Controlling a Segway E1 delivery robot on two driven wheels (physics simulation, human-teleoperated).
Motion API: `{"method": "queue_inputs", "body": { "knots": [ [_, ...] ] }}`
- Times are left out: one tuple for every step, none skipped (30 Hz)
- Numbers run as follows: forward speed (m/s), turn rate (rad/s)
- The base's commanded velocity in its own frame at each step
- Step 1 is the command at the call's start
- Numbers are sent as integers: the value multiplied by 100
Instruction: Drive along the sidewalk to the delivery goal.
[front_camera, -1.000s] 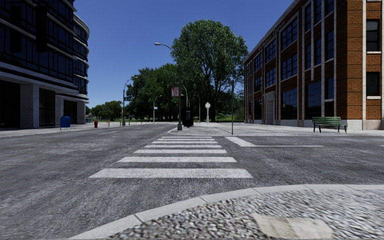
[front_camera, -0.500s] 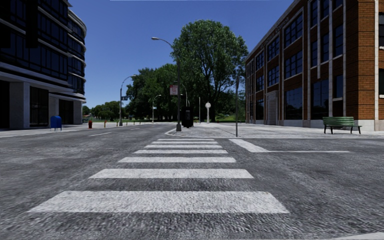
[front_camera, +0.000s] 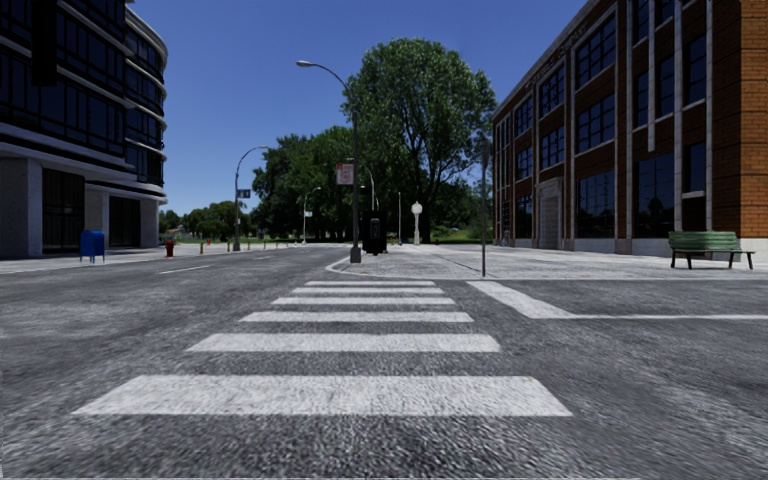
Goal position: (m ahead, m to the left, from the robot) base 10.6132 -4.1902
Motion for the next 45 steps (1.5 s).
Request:
{"method": "queue_inputs", "body": {
  "knots": [
    [131, 0],
    [131, 0],
    [131, 0],
    [131, 0],
    [131, 0],
    [131, 0],
    [131, 0],
    [131, 0],
    [131, 0],
    [131, 0],
    [131, 0],
    [131, 0],
    [131, 0],
    [131, 0],
    [131, 0],
    [131, 0],
    [131, 0],
    [131, 0],
    [131, 0],
    [132, 0],
    [132, 0],
    [132, 0],
    [132, 0],
    [133, 0],
    [133, 0],
    [136, 0],
    [139, 0],
    [142, 0],
    [143, 0],
    [143, 0],
    [143, 0],
    [144, 0],
    [146, 0],
    [147, 0],
    [151, 0],
    [153, 0],
    [154, 0],
    [154, 0],
    [154, 0],
    [154, 0],
    [154, 0],
    [154, 0],
    [154, 0],
    [155, 0],
    [155, 0]
  ]
}}
